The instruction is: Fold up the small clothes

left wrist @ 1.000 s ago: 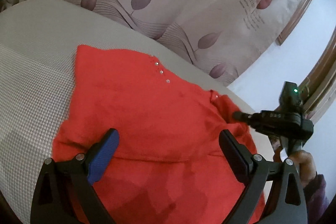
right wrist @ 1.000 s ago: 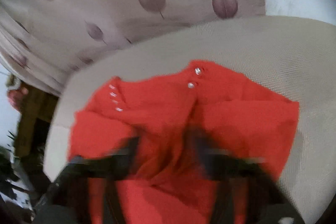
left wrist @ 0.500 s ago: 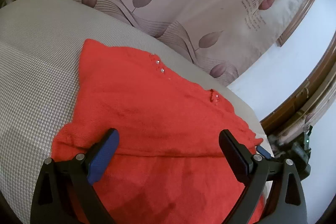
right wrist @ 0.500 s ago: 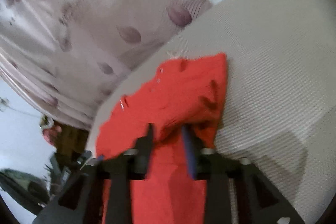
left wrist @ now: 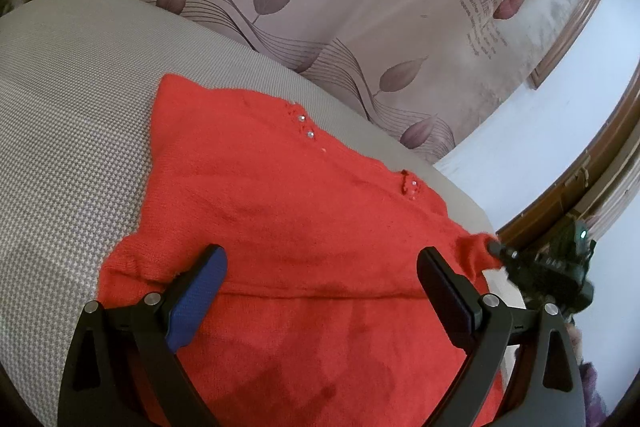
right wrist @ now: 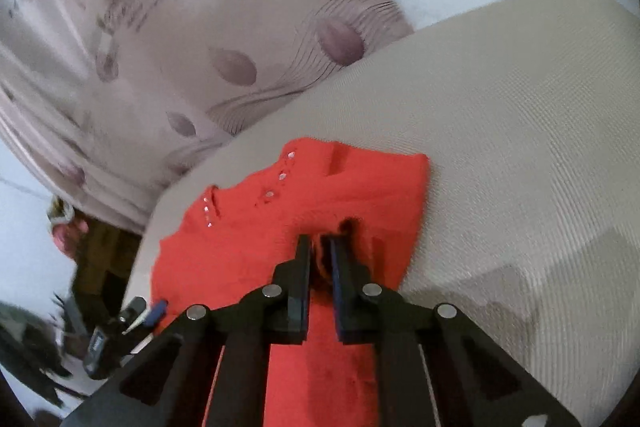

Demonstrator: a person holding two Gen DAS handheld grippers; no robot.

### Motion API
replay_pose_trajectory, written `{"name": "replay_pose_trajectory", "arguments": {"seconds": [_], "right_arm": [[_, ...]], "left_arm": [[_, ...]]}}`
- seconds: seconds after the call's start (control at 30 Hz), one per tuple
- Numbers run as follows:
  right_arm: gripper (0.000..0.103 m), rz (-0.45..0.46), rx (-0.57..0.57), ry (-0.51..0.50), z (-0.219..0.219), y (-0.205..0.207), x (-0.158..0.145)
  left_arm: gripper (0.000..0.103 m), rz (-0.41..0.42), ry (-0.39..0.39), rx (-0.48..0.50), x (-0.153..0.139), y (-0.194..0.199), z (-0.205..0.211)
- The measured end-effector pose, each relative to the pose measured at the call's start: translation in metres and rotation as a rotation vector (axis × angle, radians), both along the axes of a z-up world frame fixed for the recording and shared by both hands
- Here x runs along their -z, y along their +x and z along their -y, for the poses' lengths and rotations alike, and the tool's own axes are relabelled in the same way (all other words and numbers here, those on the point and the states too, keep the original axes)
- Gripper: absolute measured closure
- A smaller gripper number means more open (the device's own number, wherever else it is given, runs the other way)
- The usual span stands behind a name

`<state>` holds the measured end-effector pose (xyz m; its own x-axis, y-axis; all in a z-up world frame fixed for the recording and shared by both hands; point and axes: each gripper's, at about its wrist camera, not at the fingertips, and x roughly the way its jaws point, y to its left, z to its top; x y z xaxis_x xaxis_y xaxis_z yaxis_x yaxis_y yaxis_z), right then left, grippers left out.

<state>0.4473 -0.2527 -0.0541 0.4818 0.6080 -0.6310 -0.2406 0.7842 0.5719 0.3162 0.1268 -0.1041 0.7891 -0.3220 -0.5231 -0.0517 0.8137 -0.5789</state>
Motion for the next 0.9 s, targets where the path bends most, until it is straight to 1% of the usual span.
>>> {"name": "replay_pose_trajectory", "arguments": {"seconds": [0.07, 0.13, 0.17, 0.2, 0.27, 0.3, 0.33, 0.4, 0.47, 0.57, 0.67, 0.73, 0.8, 0.83, 0.9], "right_arm": [[0.096, 0.055, -0.015, 0.052, -0.003, -0.001, -0.025], [0.097, 0.136, 0.033, 0.133, 0.011, -0.008, -0.048], [0.097, 0.137, 0.072, 0.120, 0.020, -0.007, -0.048], [0.097, 0.117, 0.090, 0.093, 0.024, -0.002, -0.042], [0.097, -0.004, 0.124, 0.058, 0.035, 0.011, -0.010], [0.097, -0.042, 0.126, 0.049, 0.038, 0.013, 0.005], [0.097, -0.066, 0.120, 0.065, 0.041, 0.014, 0.016], [0.097, -0.082, 0.117, 0.127, 0.046, 0.012, 0.026], [0.097, -0.086, 0.121, 0.169, 0.050, 0.010, 0.031], [0.097, -0.102, 0.130, 0.177, 0.052, 0.011, 0.035], [0.096, -0.116, 0.110, 0.178, 0.049, 0.015, 0.037], [0.091, -0.120, 0.109, 0.203, 0.052, 0.015, 0.037], [0.090, -0.128, 0.103, 0.236, 0.053, 0.013, 0.037], [0.089, -0.129, 0.101, 0.240, 0.053, 0.012, 0.037], [0.090, -0.113, 0.093, 0.198, 0.048, 0.011, 0.033]], "left_arm": [[0.007, 0.002, -0.002, -0.004, 0.001, -0.001, -0.001], [0.007, 0.002, -0.001, -0.009, 0.001, -0.002, -0.002], [0.007, 0.001, -0.001, -0.009, 0.001, -0.002, -0.002], [0.007, 0.001, 0.001, -0.009, 0.001, -0.002, -0.002], [0.007, 0.000, 0.001, -0.009, 0.001, -0.002, -0.002], [0.007, 0.001, 0.000, -0.010, 0.001, -0.002, -0.002], [0.007, 0.000, 0.000, -0.010, 0.001, -0.002, -0.002], [0.007, -0.001, 0.001, -0.010, 0.001, -0.002, -0.002], [0.007, -0.003, 0.003, -0.010, 0.000, -0.001, -0.002], [0.007, -0.003, 0.004, -0.010, -0.001, -0.001, -0.002], [0.007, -0.003, 0.003, -0.011, -0.002, -0.001, -0.002], [0.007, -0.002, -0.001, -0.010, -0.002, -0.001, -0.002], [0.007, 0.007, -0.023, -0.009, -0.001, -0.002, -0.005], [0.007, 0.020, -0.052, -0.006, -0.002, -0.003, -0.010], [0.007, 0.024, -0.114, -0.020, -0.004, -0.007, -0.024]]}}
